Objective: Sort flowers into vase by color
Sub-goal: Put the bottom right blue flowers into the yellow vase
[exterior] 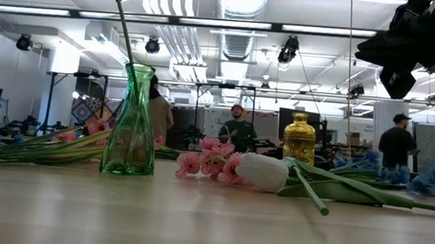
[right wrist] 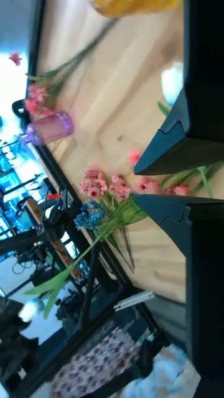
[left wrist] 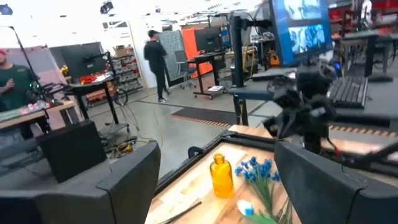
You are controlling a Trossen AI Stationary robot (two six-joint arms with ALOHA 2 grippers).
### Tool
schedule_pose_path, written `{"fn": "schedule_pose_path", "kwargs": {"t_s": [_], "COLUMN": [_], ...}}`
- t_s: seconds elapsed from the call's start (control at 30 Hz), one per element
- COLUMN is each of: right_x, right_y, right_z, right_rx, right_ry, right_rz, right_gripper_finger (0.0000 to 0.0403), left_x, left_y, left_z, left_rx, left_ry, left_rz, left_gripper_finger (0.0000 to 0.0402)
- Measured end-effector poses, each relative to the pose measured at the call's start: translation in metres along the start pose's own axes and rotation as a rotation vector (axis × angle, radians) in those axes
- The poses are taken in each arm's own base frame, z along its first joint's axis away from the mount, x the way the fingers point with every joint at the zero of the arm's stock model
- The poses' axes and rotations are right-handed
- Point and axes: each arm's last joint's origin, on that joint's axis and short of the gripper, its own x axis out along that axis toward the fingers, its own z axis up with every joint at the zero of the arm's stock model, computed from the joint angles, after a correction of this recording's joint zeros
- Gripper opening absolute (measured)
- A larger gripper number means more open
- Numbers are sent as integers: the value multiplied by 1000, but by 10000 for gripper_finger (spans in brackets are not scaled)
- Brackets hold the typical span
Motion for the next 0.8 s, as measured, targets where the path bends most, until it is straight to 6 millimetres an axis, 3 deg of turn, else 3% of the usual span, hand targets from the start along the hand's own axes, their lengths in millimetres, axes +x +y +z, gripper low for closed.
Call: {"fn": "schedule_pose_path", "kwargs": {"t_s": [0.17,0.33,0.6,0.8], "right_x": [5,13,41,54], "right_y": [-1,3,22,24], "right_z": [-8,-7,13,25], "right_rx": [101,132,78,64], "right_ry": [142,365,644,816], "right_rz": [2,-148,-382,-567], "right_gripper_finger": [52,52,52,52], "left_x": [11,13,11,10], "left_y": [24,61,98,95], "left_z": [13,20,-7,-28], "left_rx": [-72,-150,-177,-191], "left_ry": [2,1,0,-44], "left_rz": [52,70,80,20], "left_gripper_finger": [298,298,284,280]}}
